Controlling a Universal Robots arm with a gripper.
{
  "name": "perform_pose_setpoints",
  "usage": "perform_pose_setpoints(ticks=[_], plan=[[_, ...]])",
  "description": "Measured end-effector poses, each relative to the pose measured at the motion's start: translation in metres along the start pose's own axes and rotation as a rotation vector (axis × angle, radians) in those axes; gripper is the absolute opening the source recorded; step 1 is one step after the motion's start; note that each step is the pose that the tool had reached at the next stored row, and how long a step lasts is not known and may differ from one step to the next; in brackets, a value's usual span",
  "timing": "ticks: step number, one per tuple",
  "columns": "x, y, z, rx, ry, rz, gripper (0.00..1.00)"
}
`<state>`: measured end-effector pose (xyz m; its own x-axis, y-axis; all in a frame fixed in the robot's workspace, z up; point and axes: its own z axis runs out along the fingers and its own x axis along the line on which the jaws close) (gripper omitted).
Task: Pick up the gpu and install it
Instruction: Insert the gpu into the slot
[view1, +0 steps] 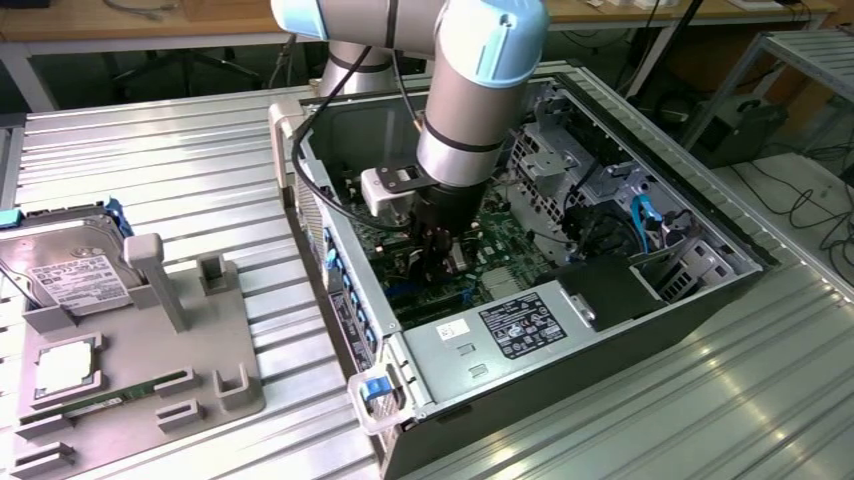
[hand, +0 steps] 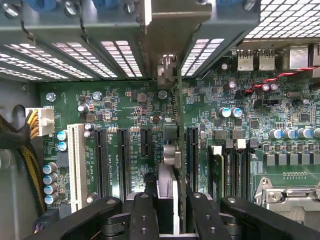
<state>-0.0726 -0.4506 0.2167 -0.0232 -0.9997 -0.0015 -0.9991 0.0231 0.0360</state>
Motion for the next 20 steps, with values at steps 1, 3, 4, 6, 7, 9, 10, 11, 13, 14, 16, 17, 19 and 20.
perform_pose_setpoints(ticks=[1, 3, 4, 6, 7, 9, 10, 11, 13, 14, 16, 17, 19, 20], plan=[[0.0, 0.0, 0.0, 0.0, 0.0, 0.0, 0.28], [0.0, -0.0001, -0.0016, -0.0002, 0.0003, 0.0, 0.28], [0.0, 0.0, -0.0035, 0.0005, -0.0011, 0.0, 0.28], [0.0, 0.0003, -0.0111, 0.0006, -0.0022, 0.0, 0.28], [0.0, 0.0005, -0.0139, 0.0001, -0.0005, 0.0, 0.28], [0.0, 0.0004, -0.0139, 0.0003, -0.0007, 0.0, 0.28], [0.0, 0.0004, -0.0139, 0.0003, -0.0007, 0.0, 0.28], [0.0, 0.0004, -0.014, 0.0001, -0.0004, 0.0, 0.28], [0.0, 0.0004, -0.0141, 0.0001, -0.0002, 0.0, 0.28], [0.0, 0.0004, -0.0141, 0.0001, -0.0002, 0.0, 0.28], [0.0, 0.0004, -0.0141, 0.0001, -0.0002, 0.0, 0.28], [0.0, 0.0004, -0.0141, 0.0001, -0.0002, 0.0, 0.28], [0.0, 0.0004, -0.014, 0.0002, -0.0003, 0.0, 0.28], [0.0, 0.0004, -0.0141, 0.0001, -0.0002, 0.0, 0.28]])
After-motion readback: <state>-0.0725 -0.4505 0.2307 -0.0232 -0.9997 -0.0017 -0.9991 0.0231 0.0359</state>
